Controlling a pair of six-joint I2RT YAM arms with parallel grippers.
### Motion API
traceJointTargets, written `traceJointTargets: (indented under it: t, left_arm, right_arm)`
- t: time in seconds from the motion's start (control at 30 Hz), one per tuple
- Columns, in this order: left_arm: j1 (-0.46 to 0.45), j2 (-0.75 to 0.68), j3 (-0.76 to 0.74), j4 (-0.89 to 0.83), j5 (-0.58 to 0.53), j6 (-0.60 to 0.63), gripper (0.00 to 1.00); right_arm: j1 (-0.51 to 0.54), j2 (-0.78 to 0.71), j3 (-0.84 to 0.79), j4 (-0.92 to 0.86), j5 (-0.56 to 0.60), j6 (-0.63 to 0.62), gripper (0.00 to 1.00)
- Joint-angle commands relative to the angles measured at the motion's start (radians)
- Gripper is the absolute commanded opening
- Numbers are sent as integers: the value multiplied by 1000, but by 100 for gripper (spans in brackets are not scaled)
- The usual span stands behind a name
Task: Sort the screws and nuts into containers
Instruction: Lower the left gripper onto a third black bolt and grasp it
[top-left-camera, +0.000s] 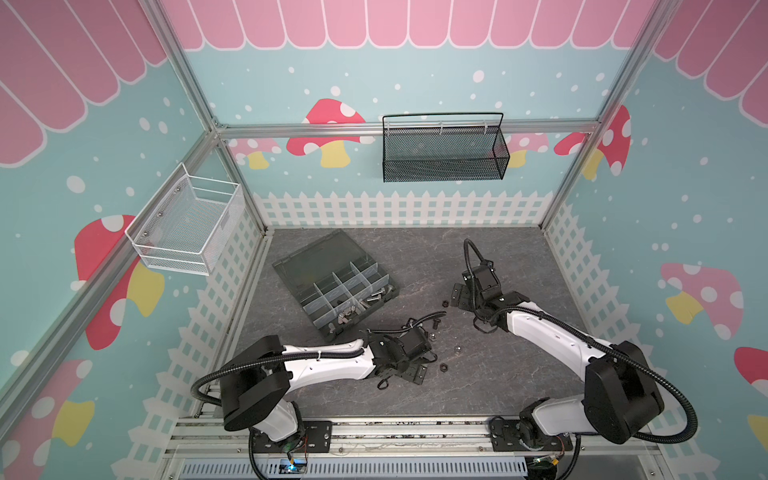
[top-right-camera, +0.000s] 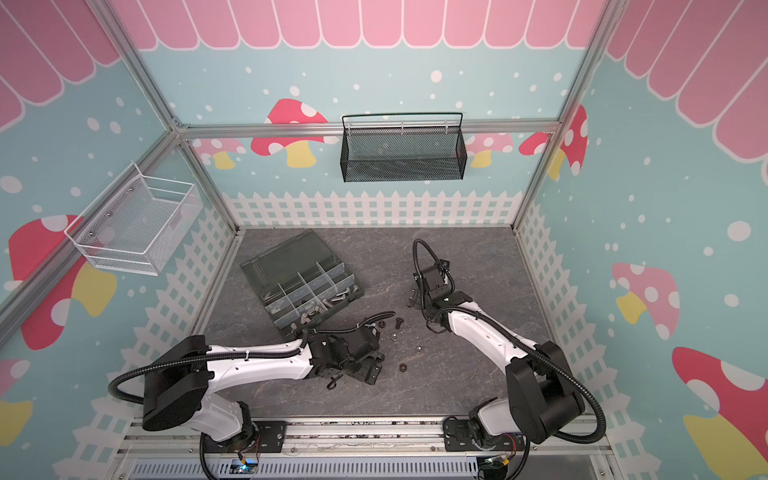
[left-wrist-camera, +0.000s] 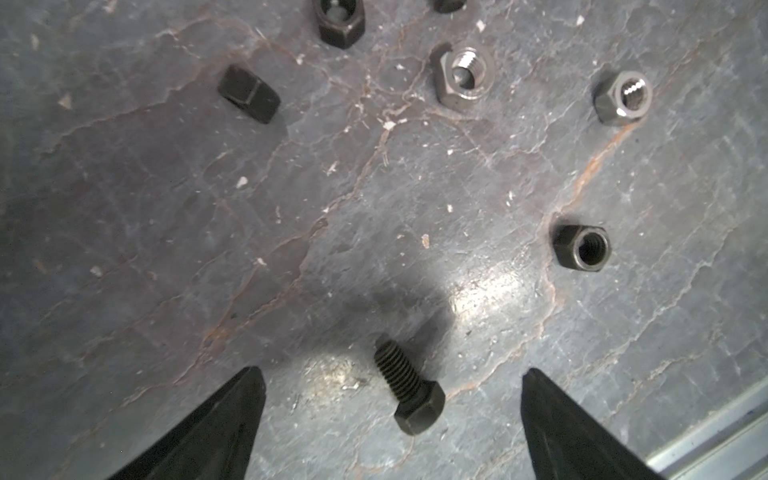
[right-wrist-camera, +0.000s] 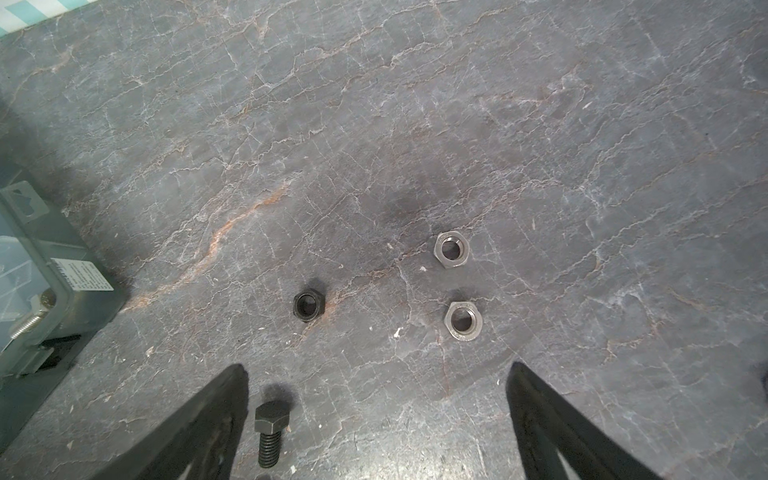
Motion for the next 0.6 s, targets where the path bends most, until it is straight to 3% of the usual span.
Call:
traceJointTargets:
  t: [0.0, 0.57]
  left_arm:
    - [-14, 46, 38, -42, -10, 11, 94]
    - [-22, 128, 80, -186, -35, 7, 54]
  right_arm:
    - [-8, -7, 5, -24, 9, 5, 98]
    - [-14, -31, -17, -14, 31, 24, 98]
